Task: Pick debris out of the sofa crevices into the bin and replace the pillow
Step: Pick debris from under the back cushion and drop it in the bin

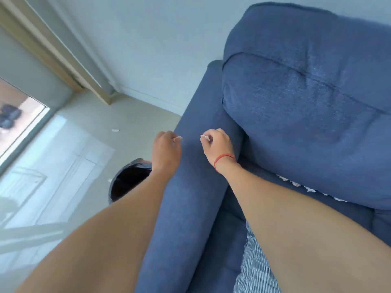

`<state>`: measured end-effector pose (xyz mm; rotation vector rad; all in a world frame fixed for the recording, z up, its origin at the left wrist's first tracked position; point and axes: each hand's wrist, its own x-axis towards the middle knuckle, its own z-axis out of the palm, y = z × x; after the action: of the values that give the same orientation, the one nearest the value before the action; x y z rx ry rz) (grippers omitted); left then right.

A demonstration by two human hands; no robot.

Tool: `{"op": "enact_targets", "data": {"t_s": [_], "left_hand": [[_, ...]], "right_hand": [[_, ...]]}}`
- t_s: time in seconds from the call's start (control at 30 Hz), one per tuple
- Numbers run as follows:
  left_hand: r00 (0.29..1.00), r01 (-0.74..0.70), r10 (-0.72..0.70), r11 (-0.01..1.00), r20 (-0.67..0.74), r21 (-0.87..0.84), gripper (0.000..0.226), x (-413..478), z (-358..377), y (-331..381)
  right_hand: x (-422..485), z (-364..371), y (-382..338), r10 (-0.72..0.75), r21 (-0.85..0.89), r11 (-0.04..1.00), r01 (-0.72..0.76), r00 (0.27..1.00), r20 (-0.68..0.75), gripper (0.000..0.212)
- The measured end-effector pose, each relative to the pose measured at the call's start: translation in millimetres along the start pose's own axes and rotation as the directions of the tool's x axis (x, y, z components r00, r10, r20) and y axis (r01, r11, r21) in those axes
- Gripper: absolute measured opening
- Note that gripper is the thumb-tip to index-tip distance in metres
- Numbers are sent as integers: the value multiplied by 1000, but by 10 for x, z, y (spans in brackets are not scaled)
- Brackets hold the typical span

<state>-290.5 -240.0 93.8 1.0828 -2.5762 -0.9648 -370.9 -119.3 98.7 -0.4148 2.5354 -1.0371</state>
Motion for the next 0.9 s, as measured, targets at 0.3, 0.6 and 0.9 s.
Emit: {"op": "enact_targets", "data": {"t_s": [0.3, 0.6, 0.9], "left_hand": [[864, 475, -484, 875, -141, -91, 15, -115, -907, -1323], [812, 583, -583, 812, 27, -5, 20, -244, -982, -1535], [918, 290, -314, 948, 243, 130, 51, -94, -505, -388]], "right_hand": [[-259, 1352, -1045, -89, 14, 996, 90, 934, 345, 8], [-364, 1548, -1137, 53, -160, 986, 47, 821, 568, 50], [-173, 544, -632, 118, -129, 988, -81, 941, 318, 53]]}}
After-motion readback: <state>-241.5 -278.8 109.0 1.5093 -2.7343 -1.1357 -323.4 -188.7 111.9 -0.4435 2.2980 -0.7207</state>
